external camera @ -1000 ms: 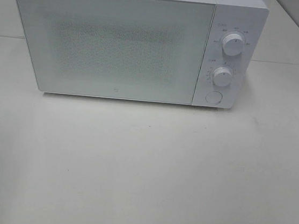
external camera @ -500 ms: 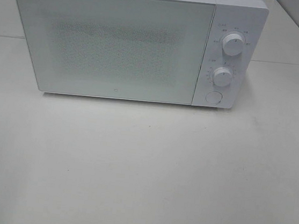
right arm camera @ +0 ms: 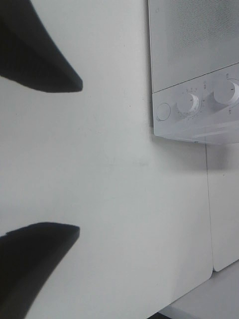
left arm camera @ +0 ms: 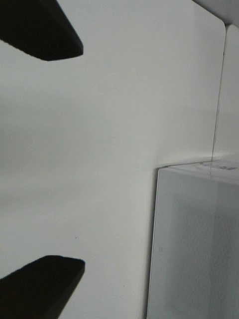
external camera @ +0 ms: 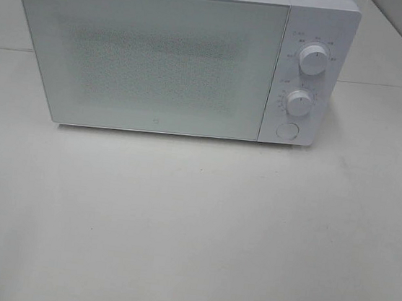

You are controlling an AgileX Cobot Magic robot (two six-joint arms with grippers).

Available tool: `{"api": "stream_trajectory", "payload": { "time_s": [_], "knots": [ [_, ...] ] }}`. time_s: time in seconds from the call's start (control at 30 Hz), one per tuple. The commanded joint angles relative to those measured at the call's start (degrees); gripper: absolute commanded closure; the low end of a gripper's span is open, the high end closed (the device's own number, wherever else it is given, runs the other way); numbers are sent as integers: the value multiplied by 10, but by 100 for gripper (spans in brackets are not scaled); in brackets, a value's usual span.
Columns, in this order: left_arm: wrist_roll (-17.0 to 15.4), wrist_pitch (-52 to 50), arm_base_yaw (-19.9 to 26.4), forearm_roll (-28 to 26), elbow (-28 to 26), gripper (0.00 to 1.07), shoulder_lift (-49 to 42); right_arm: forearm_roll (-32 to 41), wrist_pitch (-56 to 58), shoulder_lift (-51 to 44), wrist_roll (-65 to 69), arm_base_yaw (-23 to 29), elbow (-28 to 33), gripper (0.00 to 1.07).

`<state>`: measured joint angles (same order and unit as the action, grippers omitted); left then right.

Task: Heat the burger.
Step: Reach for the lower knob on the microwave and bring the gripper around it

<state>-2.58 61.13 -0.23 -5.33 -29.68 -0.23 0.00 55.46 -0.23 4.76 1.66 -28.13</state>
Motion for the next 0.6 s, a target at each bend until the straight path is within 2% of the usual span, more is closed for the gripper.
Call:
{"api": "stream_trajectory", "payload": {
  "time_s": [0.03, 0.6],
  "knots": [
    [-3, -1, 19, -5, 1, 6, -15, 0, -5, -14, 4, -1, 1, 37],
    [-3, -1, 19, -5, 1, 6, -15, 0, -5, -14, 4, -1, 1, 37]
  ]
}}
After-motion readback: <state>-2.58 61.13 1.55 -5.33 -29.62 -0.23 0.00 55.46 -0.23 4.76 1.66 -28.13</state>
